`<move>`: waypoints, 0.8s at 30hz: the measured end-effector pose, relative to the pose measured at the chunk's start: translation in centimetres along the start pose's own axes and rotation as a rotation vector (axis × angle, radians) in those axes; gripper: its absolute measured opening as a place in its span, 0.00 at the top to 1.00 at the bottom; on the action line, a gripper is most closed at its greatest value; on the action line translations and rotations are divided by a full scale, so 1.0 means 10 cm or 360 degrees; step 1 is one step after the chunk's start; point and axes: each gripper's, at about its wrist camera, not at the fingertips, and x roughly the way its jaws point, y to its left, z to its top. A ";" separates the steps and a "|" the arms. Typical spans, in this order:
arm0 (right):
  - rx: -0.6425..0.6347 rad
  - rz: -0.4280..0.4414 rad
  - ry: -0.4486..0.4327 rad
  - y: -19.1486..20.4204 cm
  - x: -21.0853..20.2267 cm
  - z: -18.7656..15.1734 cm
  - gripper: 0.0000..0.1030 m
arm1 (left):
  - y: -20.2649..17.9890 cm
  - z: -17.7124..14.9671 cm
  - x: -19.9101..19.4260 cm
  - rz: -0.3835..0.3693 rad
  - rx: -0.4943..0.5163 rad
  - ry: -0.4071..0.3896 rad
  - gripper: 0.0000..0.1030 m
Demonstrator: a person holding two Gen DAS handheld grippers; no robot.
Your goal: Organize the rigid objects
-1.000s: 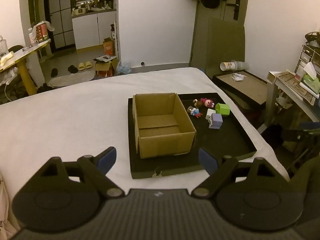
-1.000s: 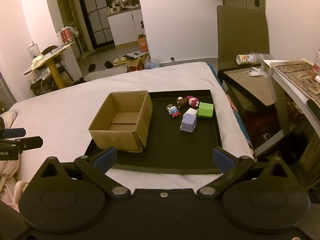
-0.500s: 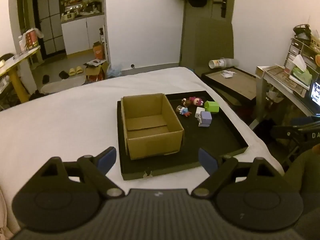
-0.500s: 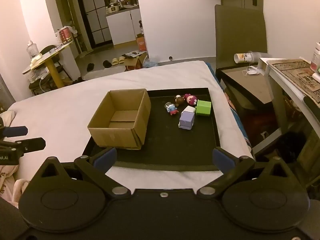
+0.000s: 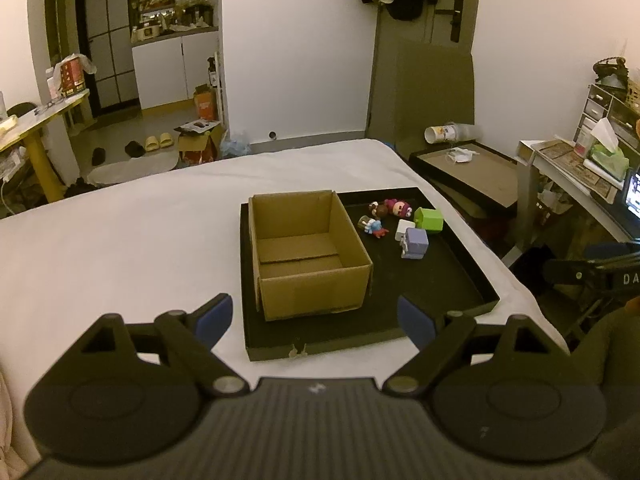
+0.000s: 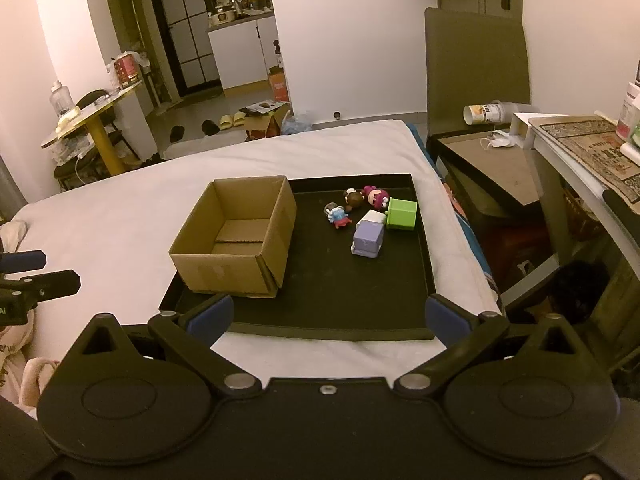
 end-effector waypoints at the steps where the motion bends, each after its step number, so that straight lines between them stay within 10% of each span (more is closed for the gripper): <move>1: -0.0004 -0.0004 0.0000 0.01 -0.01 -0.01 0.00 | 0.01 0.00 0.00 -0.0003 -0.0007 0.0000 0.14; 24: -0.0002 -0.0025 0.0002 0.03 -0.03 -0.04 0.00 | 0.01 -0.03 -0.01 0.0033 -0.0052 -0.0025 0.14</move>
